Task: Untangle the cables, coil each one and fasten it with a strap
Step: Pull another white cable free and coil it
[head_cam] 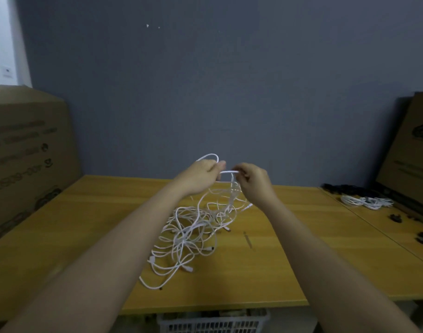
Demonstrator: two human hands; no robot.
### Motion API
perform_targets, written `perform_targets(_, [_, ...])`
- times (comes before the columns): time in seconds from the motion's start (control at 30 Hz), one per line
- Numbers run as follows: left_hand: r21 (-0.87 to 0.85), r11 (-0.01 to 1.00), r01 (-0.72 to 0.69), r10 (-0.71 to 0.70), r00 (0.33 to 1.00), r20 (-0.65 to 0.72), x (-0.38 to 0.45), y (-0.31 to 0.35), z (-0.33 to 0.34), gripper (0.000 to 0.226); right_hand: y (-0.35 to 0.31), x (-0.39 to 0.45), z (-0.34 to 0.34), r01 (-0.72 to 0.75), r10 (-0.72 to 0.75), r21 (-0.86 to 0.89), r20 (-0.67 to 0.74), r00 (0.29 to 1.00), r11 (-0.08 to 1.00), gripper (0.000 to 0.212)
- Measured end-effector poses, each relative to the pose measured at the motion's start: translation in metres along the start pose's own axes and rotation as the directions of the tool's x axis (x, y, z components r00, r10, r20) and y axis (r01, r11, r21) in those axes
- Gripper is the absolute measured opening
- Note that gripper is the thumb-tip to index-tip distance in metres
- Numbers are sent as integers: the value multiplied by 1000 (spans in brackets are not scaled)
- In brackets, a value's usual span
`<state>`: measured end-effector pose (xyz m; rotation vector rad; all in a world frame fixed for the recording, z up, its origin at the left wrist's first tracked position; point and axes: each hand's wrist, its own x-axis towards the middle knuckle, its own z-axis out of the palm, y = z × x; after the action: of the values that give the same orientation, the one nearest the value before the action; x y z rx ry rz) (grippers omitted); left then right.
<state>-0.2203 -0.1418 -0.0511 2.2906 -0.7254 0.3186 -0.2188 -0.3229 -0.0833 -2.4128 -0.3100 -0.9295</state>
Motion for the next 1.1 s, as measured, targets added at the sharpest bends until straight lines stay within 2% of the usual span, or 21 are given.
perform_targets(0.13, [-342,940,11,-2,1000,28,5,11,-22,49,25,-5,12,-146,158,-74,197,968,987,18])
perform_targets(0.2, [-472,880,46,-43,999,17,9,11,-30,46,27,-4,21,-173,191,-106,204,960,979,19])
perform_targets(0.27, [-568,819,87,-90,996,23,12,6,-34,42,25,5,28,-145,199,-244,216,956,959,25])
perform_targets(0.33, [-601,792,110,-125,992,18,15,-3,-36,39,21,18,34,-212,269,-218,278,922,953,27])
perform_targets(0.4, [-553,822,133,-155,988,7,16,-16,-34,35,20,31,37,-333,347,-99,326,879,938,34])
perform_targets(0.47, [-469,870,150,-173,985,-7,18,-29,-32,34,15,46,34,-386,384,-55,303,872,921,40])
perform_targets(0.53, [-426,890,161,-198,979,-45,23,-40,-30,34,7,72,25,-391,385,5,154,910,921,36])
perform_targets(0.57, [-419,894,160,-209,975,-74,27,-43,-31,34,0,91,18,-357,357,117,20,934,927,32])
perform_targets(0.63, [-402,905,137,-207,969,-137,39,-42,-35,34,-27,128,-6,-137,264,439,-244,933,888,23])
perform_targets(0.67, [-402,908,117,-201,964,-175,45,-40,-39,35,-42,141,-18,2,208,529,-336,919,849,18])
perform_targets(0.73, [-413,907,84,-202,946,-253,55,-34,-44,39,-55,150,-25,162,117,530,-454,883,833,13])
perform_targets(0.77, [-407,909,94,-218,938,-270,58,-33,-45,42,-51,146,-21,135,96,473,-433,896,871,14])
perform_targets(0.8, [-388,913,126,-242,933,-267,59,-34,-43,47,-41,137,-16,34,89,370,-310,947,928,17])
perform_targets(0.83, [-361,917,167,-267,932,-246,58,-36,-41,50,-28,124,-7,-106,116,174,-49,992,979,18])
perform_targets(0.87, [-332,922,201,-282,935,-217,53,-39,-36,49,-13,105,7,-186,200,-76,288,937,980,18])
perform_targets(0.9, [-298,929,221,-284,941,-187,50,-42,-32,45,3,87,19,-191,314,-276,520,794,942,21])
perform_targets(0.93, [-268,935,232,-280,947,-159,47,-45,-27,41,14,70,30,-183,372,-350,610,699,919,23])
perform_targets(0.97, [-251,938,237,-280,949,-148,44,-46,-23,39,20,57,36,-203,370,-325,617,695,924,25])
perform_targets(1.03, [-246,939,240,-286,942,-172,42,-50,-17,38,23,47,40,-234,298,-186,528,795,954,27])
perform_targets(1.1, [-244,937,251,-305,927,-216,43,-52,-17,40,24,54,32,-263,263,-41,295,919,964,26])
